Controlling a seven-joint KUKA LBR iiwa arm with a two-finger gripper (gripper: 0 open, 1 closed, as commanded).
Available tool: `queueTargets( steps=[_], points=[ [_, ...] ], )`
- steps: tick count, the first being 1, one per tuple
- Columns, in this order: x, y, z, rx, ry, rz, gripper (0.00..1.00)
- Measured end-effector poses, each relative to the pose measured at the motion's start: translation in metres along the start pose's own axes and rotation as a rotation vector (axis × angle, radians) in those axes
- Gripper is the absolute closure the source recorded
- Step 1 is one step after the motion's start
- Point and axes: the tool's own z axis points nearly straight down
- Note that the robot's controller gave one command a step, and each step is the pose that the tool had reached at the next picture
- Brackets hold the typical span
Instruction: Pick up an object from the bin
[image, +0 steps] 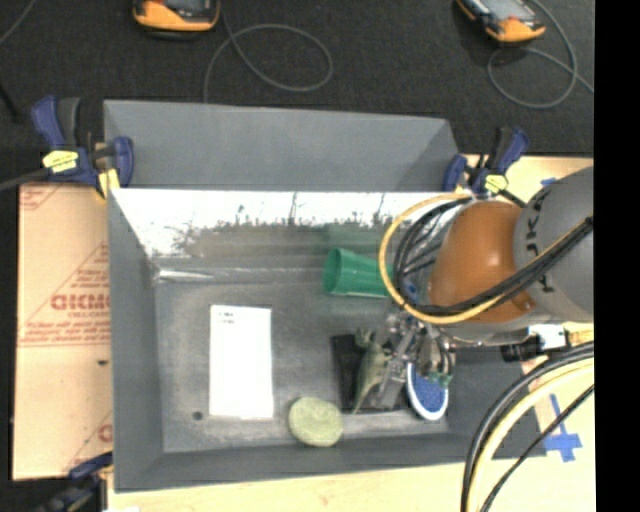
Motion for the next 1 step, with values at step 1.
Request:
queueTargets(
  steps=[1],
  points=[
    [-0.0108,-0.0102,0.0074,0.003,0.006,0.003,0.00]
  ],
)
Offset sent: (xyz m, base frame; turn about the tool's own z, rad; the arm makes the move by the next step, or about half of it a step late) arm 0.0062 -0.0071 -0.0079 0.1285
